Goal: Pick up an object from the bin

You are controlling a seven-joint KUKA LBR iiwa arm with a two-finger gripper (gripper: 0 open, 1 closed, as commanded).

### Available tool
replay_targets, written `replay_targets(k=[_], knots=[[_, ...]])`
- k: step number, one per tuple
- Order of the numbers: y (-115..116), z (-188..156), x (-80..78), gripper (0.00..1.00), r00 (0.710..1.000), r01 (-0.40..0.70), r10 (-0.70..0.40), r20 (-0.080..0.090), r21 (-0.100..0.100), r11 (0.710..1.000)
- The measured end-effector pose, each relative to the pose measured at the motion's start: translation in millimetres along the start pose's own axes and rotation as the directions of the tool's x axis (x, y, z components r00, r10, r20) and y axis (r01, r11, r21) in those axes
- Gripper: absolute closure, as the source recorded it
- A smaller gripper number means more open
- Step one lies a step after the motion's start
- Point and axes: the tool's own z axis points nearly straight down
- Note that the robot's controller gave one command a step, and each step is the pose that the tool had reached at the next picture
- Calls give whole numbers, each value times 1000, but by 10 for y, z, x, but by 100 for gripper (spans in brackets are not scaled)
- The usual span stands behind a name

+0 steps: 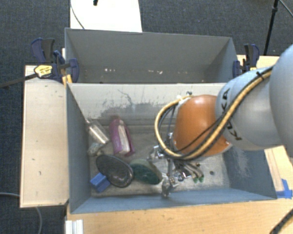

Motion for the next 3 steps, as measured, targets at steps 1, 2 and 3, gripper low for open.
replay_targets(k=[1,2,3], knots=[[414,265,-169,0,990,137,-137,19,8,991],[402,253,-192,0,991,135,-135,9,3,991],[407,256,-183,100,990,138,-138,7,2,990]])
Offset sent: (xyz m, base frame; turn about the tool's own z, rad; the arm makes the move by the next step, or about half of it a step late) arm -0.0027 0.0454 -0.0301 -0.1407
